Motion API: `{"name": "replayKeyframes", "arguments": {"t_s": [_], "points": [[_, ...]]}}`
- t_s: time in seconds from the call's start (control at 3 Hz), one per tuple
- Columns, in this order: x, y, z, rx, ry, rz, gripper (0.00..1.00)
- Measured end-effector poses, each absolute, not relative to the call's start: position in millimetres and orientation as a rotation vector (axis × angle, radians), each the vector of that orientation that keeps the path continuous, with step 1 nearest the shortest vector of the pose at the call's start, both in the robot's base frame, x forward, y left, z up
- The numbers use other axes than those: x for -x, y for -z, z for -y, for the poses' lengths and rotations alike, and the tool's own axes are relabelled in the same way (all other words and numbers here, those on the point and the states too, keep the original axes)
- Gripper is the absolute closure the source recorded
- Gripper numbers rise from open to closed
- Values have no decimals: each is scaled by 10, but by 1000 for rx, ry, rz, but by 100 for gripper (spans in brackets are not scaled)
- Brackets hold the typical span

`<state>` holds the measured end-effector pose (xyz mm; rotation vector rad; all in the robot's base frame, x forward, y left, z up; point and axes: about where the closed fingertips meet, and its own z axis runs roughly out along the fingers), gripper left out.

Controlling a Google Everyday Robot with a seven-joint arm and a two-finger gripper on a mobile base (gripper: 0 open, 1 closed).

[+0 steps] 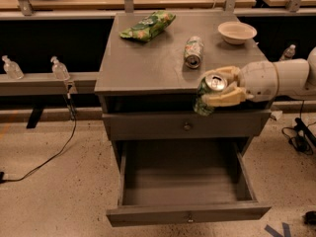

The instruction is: Pick green can from middle drawer and place on counter

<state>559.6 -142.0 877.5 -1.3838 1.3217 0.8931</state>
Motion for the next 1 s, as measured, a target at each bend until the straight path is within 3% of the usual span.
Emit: {"name": "replayKeyframes", "arguments": {"t_s": [0.67, 1.0], "points": [[-6204, -9350, 1682, 1140, -849, -1377, 100], [-6496, -9489, 1921, 977, -738, -1460, 100]]}}
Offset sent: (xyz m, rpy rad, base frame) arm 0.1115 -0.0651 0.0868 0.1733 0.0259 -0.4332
